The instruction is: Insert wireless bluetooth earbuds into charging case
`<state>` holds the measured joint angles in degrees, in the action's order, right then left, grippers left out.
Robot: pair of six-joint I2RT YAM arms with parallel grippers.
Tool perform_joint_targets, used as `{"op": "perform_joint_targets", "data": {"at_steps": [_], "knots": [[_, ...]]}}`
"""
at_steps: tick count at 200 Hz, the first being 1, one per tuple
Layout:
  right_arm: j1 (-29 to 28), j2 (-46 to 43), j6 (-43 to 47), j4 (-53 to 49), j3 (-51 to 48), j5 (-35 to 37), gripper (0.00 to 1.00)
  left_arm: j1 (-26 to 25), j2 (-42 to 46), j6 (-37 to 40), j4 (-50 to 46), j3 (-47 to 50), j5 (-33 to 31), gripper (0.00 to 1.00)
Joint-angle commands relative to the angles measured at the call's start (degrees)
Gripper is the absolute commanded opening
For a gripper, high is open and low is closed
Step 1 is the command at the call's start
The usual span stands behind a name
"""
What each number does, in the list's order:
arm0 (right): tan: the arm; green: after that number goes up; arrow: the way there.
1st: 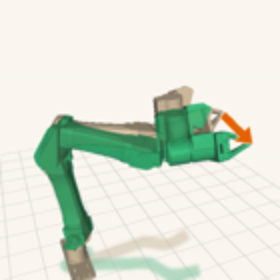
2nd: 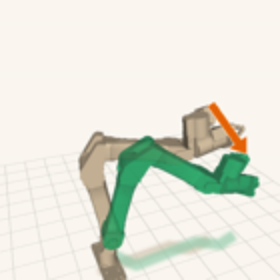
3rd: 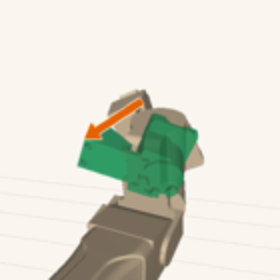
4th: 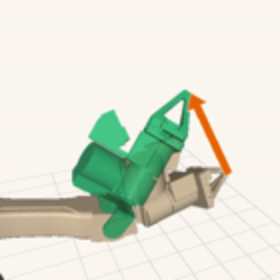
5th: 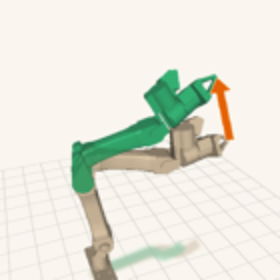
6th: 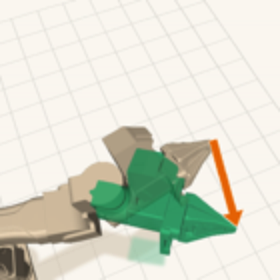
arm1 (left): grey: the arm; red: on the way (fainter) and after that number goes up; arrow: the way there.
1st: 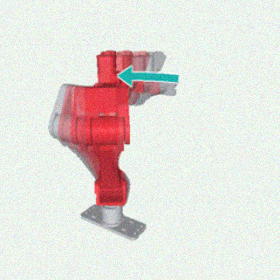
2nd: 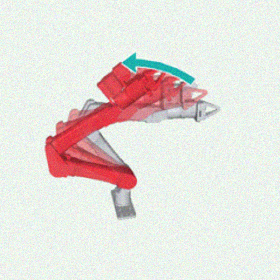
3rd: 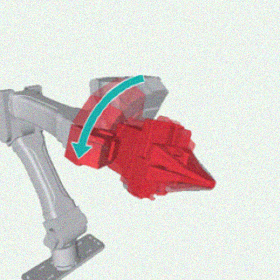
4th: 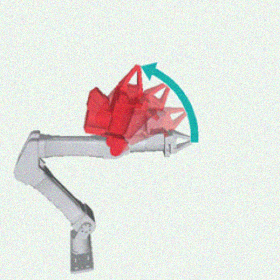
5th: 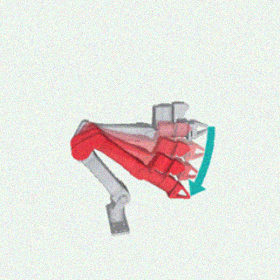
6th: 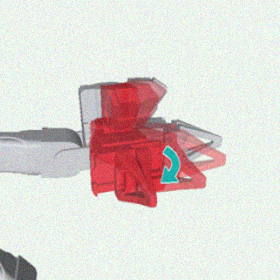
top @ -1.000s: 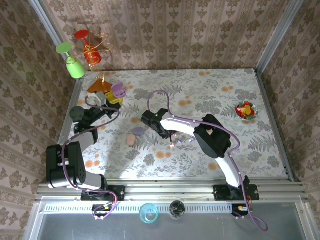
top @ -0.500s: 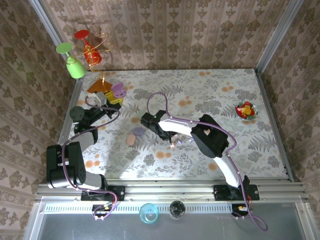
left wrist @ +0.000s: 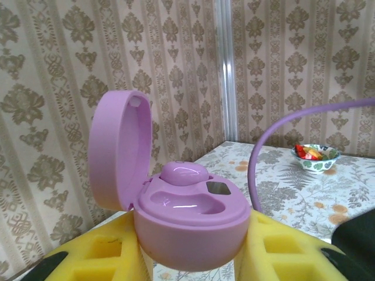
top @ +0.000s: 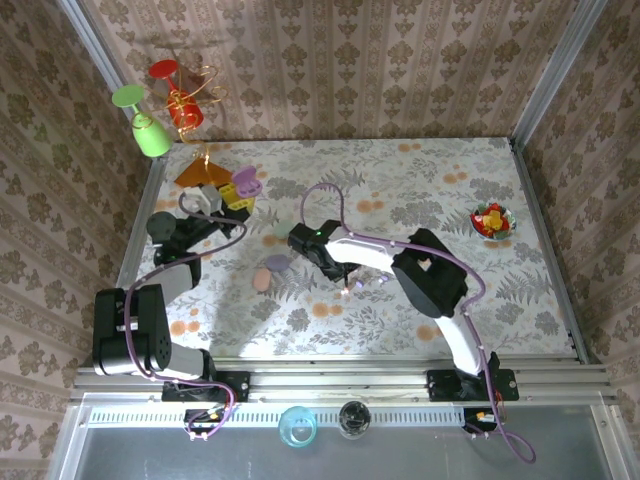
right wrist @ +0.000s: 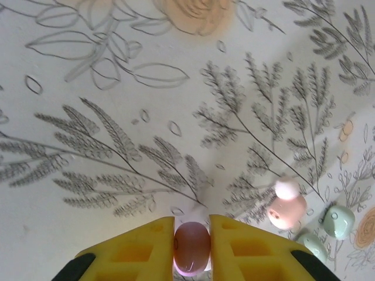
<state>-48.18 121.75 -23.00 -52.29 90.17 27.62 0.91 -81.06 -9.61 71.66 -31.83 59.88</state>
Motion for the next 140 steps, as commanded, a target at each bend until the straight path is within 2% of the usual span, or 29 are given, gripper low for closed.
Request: {"op": "perform_joint_targets", "data": {"at_steps": [1,72,110,140], "knots": [[2.31,-9.34,-2.42,5.49,-3.12,-3.51,0.22,-2.84,-0.65,2.74,2.16,1.17,-1.55,0.28],[8.46,-29.46,-3.11,21.24,-13.49,-22.59,0.22,-14.56,-5.30,8.77,2.35,1.09,-12.22,0.27],[10.57,-37.44,-5.56,28.84,-15.96,-31.76,0.21,-17.92,-8.00,9.82,2.59,-0.99,-13.37,0.27],[12.47,-40.42,-8.31,34.43,-16.54,-40.23,0.21,-20.79,-9.72,10.89,2.79,-2.06,-13.55,0.27]]}}
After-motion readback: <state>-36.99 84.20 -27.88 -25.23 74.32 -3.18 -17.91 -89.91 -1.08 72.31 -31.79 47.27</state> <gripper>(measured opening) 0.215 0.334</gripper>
